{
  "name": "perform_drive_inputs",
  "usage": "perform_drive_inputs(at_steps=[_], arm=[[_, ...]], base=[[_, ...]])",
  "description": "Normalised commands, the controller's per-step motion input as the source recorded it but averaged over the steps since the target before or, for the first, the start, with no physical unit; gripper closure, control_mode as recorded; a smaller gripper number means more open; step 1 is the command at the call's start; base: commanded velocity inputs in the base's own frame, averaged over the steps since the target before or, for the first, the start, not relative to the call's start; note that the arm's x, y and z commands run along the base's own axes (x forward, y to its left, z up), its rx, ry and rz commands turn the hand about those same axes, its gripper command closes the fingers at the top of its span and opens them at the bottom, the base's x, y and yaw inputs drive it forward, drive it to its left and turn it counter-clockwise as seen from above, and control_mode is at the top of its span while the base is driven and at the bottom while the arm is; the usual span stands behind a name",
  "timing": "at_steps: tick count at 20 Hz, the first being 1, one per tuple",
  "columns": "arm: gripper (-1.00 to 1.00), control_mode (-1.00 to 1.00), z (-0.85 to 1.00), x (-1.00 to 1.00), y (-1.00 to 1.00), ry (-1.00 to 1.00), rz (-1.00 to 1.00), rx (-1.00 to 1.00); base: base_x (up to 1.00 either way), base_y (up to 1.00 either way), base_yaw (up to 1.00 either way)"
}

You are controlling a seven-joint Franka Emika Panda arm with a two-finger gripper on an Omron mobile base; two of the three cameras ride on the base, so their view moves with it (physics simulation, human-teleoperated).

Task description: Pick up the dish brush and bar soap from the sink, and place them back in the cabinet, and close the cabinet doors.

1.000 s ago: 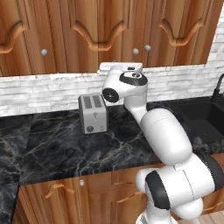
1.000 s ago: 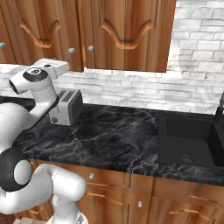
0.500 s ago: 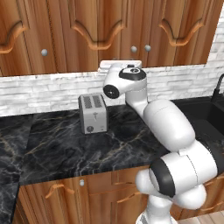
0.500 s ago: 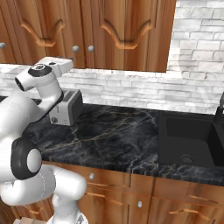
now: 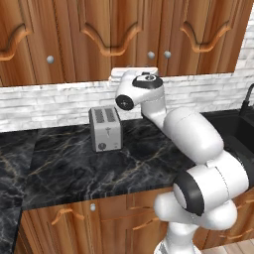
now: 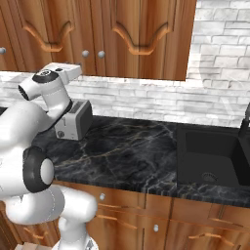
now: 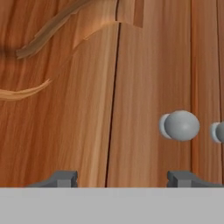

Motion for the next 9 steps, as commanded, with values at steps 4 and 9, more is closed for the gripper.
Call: perform_drive_inputs(at_steps=[4,9], arm=[[-1.0,-1.0,0.0,0.17,-0.01,0.0,0.0,0.0],[-1.0,-1.0,0.0,0.03,0.0,0.0,0.0,0.0]], base=[[0.0,0.0,0.0],[0.0,0.0,0.0]])
